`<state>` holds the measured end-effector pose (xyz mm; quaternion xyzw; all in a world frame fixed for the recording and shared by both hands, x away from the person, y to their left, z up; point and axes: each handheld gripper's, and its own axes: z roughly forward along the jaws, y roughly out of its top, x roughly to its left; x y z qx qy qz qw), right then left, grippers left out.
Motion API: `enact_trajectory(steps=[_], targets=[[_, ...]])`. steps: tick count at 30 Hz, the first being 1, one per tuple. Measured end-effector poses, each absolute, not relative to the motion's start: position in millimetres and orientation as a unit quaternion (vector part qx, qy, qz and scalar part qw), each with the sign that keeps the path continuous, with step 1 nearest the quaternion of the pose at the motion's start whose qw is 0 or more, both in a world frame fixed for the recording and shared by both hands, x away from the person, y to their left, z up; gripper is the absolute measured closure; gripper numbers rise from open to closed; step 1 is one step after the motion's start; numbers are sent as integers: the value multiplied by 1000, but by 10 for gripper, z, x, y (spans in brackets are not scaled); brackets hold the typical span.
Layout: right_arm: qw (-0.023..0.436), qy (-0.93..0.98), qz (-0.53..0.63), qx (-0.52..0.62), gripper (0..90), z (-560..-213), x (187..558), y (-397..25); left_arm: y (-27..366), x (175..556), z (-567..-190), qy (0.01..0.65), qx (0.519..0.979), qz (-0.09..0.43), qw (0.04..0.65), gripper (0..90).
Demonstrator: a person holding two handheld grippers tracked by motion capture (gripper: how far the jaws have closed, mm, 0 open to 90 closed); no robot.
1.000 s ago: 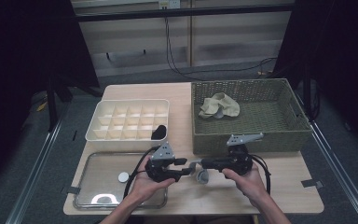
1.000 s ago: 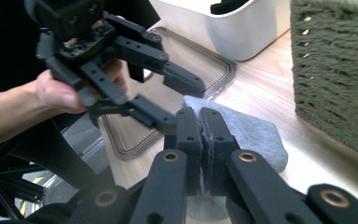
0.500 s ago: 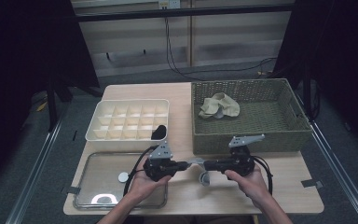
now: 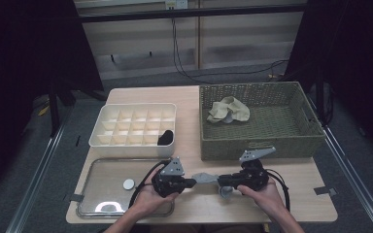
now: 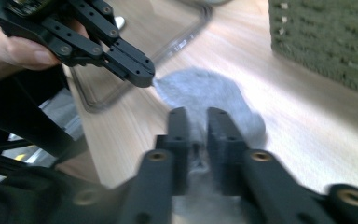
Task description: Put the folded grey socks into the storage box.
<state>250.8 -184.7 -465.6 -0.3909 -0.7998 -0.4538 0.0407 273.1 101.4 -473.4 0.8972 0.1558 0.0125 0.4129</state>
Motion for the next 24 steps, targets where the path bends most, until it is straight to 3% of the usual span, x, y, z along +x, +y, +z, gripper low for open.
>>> enact_trajectory(steps=[7,9,15,24], targets=[[37,-793,-453,-406,687,-4709,2459,-1874,1046,2707,-4814,156,901,2,404,889],[35,-792,-453,-408,689,-4722,2441,-1884,1063,2714,-4785,157,896,-8,414,838],[30,-794,-438,-420,801,-4813,2404,-1912,1079,2858,-4764,181,883,-9,432,809],[28,-808,-407,-425,836,-4947,2419,-1916,925,2986,-5008,193,894,-9,405,760]])
